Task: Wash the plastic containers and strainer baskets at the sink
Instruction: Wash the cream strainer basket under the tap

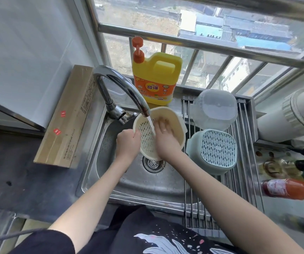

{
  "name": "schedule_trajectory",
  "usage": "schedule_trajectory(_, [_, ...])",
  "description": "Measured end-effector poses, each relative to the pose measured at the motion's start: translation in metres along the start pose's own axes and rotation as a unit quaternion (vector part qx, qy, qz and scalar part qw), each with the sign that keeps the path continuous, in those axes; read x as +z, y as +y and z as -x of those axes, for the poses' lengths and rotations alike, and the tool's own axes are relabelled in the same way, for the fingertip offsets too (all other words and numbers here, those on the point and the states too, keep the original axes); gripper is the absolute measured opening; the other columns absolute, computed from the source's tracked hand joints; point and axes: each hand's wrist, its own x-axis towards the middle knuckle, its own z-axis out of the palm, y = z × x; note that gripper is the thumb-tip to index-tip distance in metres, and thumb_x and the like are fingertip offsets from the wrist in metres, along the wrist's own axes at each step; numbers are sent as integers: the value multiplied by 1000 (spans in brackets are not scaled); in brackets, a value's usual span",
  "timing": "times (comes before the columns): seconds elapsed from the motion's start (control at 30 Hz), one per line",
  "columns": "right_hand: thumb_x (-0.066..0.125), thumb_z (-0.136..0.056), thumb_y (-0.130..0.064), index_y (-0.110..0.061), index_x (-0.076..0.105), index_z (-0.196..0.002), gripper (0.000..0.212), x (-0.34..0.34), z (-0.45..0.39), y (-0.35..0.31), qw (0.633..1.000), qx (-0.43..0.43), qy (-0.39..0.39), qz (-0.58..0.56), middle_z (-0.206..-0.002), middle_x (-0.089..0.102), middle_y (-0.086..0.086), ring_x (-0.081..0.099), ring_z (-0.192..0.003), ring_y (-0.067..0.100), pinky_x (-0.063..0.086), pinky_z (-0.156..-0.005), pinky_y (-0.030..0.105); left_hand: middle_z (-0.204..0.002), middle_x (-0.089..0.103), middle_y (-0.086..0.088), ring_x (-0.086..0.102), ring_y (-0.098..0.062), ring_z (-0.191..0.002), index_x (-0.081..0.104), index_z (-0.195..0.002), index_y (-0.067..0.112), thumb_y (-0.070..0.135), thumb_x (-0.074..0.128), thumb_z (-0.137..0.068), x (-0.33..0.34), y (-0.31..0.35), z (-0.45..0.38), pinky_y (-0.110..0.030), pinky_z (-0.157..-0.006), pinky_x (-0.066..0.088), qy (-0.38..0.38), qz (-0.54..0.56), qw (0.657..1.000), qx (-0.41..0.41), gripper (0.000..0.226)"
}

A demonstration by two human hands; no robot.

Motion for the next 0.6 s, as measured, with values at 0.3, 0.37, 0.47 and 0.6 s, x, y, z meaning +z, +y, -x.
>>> schedule_trajectory(0.3, [31,-98,-37,-27,34,-146,49,-13,27,23,987,-109,6,122,-153,33,-1,31,-139,25,36,-101,40,-49,42,-8,42,-28,-51,31,-48,12,27,40,-100,-2,-1,-3,-31,-52,22,61,-42,995,72,55])
schedule_trajectory(0.37, [24,-98,-46,-13,31,-146,58,0,41,23,988,-47,27,144,-148,39,10,32,-136,29,25,-109,42,-46,43,-9,43,-29,-46,34,-51,11,25,43,-99,0,1,-1,-29,-51,21,89,-45,988,114,51])
schedule_trajectory(0.47, [26,-100,-43,-7,30,-144,57,22,55,7,993,-83,11,87,-146,40,13,30,-137,29,17,-112,46,-46,46,-15,41,-29,-44,37,-53,10,23,47,-98,10,7,1,-28,-50,22,115,-6,985,125,48])
schedule_trajectory(0.6, [42,-95,-22,-13,35,-143,49,21,54,1,987,-144,67,-15,-134,56,8,47,-125,25,24,-105,41,-50,44,-11,39,-27,-50,42,-53,4,27,45,-98,20,16,-6,-32,-54,19,126,31,991,21,51])
